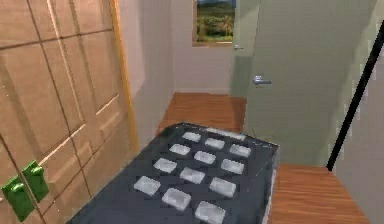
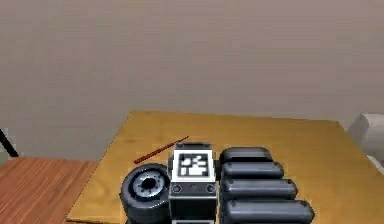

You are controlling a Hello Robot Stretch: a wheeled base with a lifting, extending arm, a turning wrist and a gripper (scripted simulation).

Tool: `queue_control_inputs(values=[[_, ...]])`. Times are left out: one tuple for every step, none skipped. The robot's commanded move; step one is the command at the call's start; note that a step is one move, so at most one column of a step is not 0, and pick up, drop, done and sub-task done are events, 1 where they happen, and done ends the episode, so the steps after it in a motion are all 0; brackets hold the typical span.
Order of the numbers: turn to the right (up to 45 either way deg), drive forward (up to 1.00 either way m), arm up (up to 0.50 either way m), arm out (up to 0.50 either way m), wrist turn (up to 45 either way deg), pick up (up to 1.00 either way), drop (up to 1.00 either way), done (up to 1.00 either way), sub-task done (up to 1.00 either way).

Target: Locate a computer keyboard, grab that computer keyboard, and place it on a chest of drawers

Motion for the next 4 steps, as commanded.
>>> queue_control_inputs(values=[[0.0, 1.00, 0.00, 0.00, 0.0, 0.00, 0.00, 0.00, 0.00], [-6.0, 0.00, 0.00, 0.00, 0.0, 0.00, 0.00, 0.00, 0.00], [0.0, 0.55, 0.00, 0.00, 0.0, 0.00, 0.00, 0.00, 0.00], [9.0, 0.00, 0.00, 0.00, 0.0, 0.00, 0.00, 0.00, 0.00]])
